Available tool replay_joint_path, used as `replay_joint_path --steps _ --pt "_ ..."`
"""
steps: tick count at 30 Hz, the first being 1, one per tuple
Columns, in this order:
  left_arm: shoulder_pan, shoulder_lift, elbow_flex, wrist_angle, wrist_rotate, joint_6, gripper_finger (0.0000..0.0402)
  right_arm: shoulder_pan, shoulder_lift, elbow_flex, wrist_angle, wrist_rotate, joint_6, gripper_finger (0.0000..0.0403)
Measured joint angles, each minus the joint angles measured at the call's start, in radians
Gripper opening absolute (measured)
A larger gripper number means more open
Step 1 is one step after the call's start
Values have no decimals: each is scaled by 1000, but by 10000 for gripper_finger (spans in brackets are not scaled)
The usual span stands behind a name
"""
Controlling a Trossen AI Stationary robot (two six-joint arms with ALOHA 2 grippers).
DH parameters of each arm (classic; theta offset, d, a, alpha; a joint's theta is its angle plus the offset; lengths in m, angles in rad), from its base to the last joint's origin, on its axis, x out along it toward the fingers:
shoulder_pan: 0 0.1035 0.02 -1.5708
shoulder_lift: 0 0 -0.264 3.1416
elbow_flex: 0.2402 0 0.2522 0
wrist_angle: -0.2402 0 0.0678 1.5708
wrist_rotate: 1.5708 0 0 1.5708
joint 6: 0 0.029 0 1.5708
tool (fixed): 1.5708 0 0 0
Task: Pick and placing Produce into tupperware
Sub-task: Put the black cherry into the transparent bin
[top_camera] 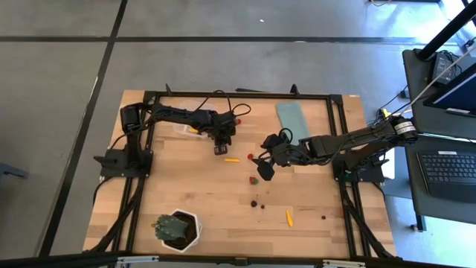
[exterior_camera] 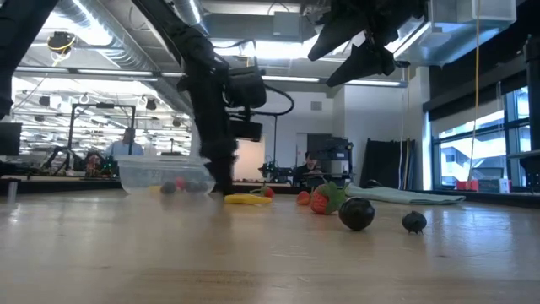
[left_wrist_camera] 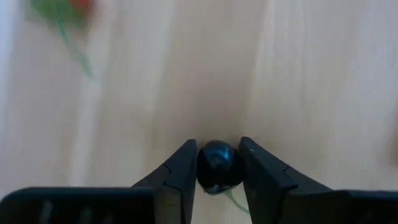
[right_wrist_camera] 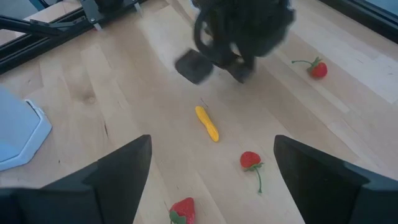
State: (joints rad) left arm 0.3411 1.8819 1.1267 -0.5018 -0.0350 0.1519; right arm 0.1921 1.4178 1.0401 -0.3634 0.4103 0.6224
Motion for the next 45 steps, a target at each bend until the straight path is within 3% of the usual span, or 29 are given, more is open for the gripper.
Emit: replay_joint_path --steps 12,20,23,31,45 --pt "-3 -140 240 -183 -2 -46 97 0 1 0 4 0 1 339" --pt "45 -163 352 -418 -173 -52 96 0 1 0 1 0 5 339" --pt "85 -161 350 -509 -188 -100 98 0 1 0 9 0 4 339" --pt "189 -159 262 -547 -233 -278 95 0 1 0 7 0 1 339" --pt "216 -159 89 -448 -233 -306 101 0 1 0 6 0 -2 339"
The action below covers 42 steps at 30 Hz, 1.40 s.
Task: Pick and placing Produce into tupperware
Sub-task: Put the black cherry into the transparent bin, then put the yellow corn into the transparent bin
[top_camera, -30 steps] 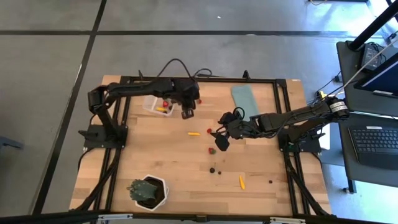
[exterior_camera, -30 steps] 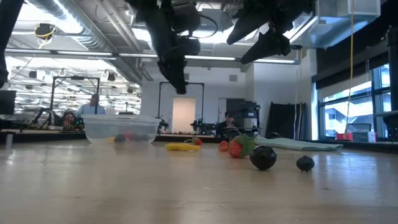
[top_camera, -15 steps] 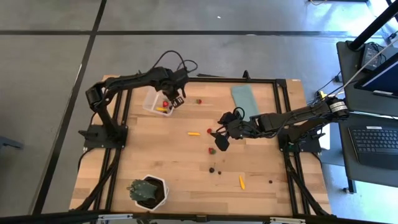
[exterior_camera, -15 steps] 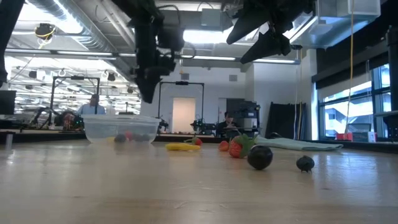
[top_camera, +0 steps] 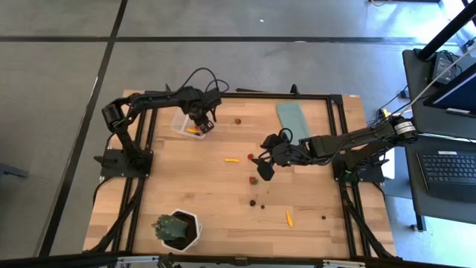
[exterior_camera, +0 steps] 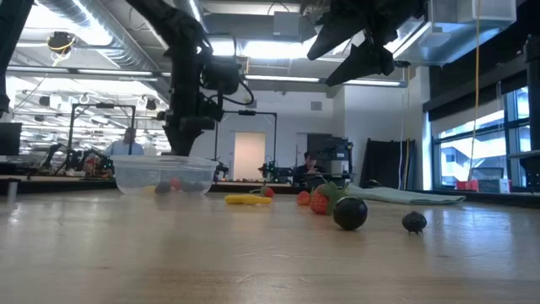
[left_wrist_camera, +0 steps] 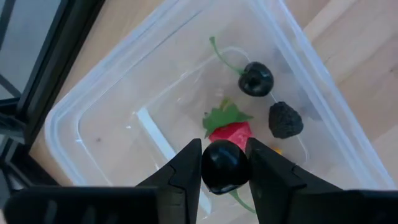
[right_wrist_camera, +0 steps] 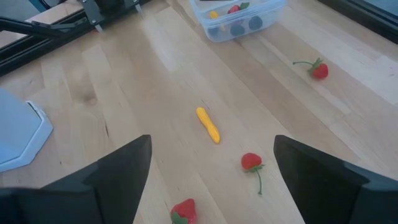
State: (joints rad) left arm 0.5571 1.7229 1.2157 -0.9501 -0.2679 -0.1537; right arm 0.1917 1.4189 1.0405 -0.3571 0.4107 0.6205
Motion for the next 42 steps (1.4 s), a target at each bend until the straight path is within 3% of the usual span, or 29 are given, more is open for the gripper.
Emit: replay_joint_path --steps 10,19,28,37,42 --pt "13 0 -24 21 7 2 103 0 0 0 1 0 4 339" --pt "10 0 -24 21 26 5 150 0 0 0 1 0 6 339" --pt "-12 -22 20 28 31 34 157 0 0 0 1 0 6 339" --pt "-198 -64 111 170 376 267 131 0 -1 0 -1 0 4 339" --pt "-361 -28 109 232 379 325 118 0 -1 0 -3 0 4 339"
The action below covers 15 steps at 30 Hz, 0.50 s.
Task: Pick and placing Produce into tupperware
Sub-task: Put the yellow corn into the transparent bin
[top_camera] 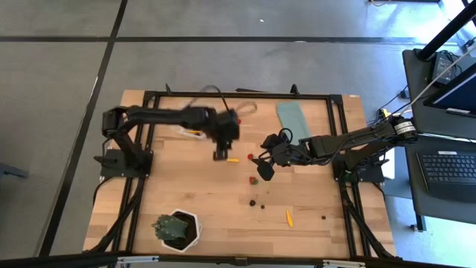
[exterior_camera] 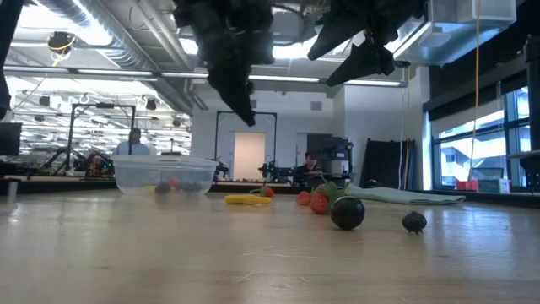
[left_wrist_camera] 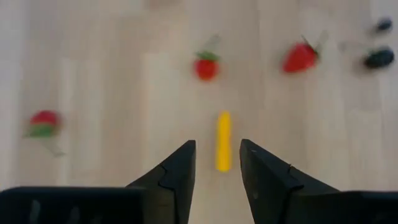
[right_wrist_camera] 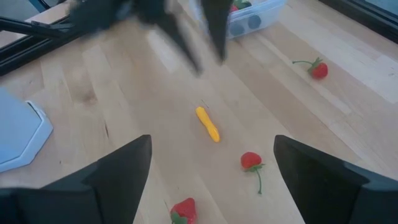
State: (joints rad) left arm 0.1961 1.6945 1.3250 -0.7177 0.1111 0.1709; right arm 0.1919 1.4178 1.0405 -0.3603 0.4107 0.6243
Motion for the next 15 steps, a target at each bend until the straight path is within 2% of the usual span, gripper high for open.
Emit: replay_joint_path --steps 7,15 --pt "-129 107 -2 84 -101 -2 101 0 0 0 -6 0 -5 339" --pt "-139 160 -1 103 -153 -10 86 0 0 0 -10 -1 -5 339"
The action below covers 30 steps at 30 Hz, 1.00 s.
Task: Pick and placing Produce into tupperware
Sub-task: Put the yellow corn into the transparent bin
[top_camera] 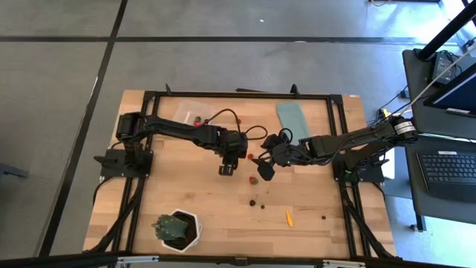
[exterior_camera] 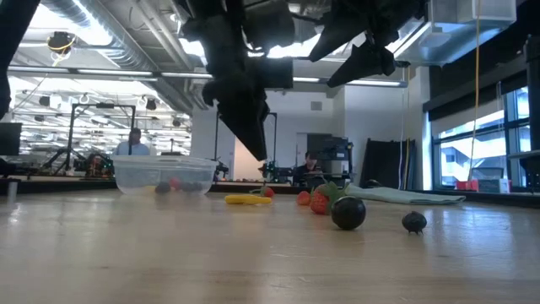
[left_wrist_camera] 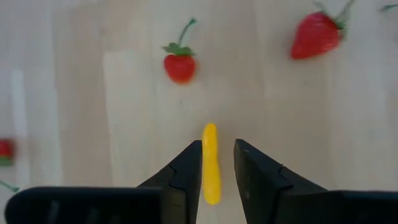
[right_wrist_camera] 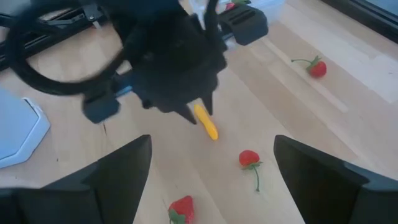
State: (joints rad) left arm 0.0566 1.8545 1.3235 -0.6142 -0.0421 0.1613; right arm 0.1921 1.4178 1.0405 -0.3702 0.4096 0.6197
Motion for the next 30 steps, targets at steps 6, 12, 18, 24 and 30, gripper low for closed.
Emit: replay_joint_path --steps 6,12,18,24,30 --pt "13 3 0 -1 0 4 76 0 0 0 0 0 -1 339" --pt "15 3 0 -4 10 -12 86 0 0 0 -1 0 -2 339" --pt "15 3 0 -5 27 -21 149 0 0 0 -1 0 -3 339" --pt "15 3 0 -5 26 -20 183 0 0 0 -1 -1 -3 339" --pt "24 24 0 -21 34 -48 181 0 0 0 0 -1 -2 339"
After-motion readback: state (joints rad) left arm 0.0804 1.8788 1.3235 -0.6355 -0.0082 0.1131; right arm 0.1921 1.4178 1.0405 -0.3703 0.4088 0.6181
